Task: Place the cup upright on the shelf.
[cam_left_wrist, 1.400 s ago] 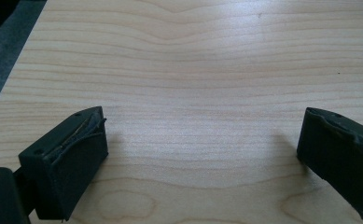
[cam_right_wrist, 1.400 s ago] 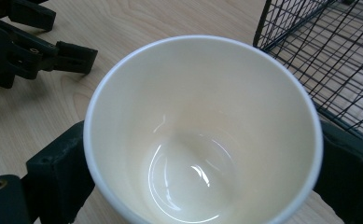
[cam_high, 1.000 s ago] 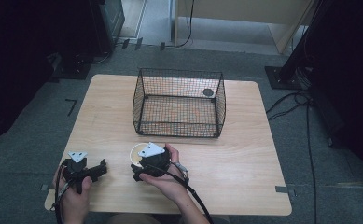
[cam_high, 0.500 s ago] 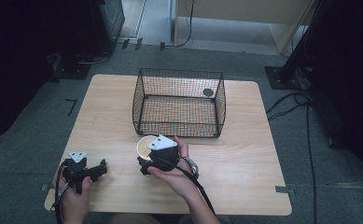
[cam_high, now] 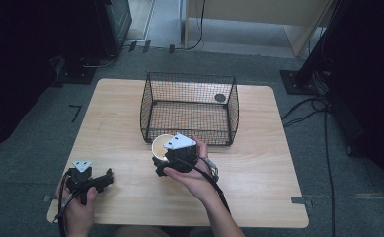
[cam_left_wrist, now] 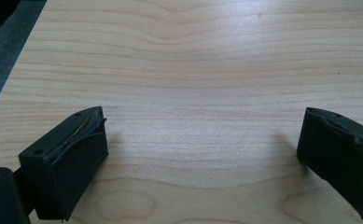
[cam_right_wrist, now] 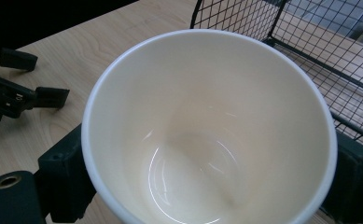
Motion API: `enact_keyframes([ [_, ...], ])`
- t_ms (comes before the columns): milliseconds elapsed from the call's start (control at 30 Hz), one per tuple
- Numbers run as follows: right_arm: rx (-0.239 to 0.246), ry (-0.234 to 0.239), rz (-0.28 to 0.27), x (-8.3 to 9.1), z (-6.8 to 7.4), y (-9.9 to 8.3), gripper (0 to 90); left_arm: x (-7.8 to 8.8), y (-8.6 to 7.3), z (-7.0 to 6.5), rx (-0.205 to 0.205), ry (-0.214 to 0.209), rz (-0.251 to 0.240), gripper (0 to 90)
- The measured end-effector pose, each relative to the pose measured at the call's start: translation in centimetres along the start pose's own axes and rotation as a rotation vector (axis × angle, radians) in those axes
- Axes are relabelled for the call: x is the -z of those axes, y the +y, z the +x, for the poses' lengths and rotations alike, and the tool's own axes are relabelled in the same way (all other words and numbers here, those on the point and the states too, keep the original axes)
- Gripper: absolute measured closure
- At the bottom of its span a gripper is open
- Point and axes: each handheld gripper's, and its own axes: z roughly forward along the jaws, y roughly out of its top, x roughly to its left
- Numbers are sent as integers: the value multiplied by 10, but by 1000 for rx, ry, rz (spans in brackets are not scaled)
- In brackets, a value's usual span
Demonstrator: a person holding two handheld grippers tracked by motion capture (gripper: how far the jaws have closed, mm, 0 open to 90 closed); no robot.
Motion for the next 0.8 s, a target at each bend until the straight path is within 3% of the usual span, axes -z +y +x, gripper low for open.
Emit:
enact_keyframes([
  [400, -9, -1, -16, 9, -19, 17, 91, 0, 0, 0, 1, 0, 0, 18],
  [800, -1, -34, -9, 14, -43, 33, 91, 0, 0, 0, 1, 0, 0, 18],
])
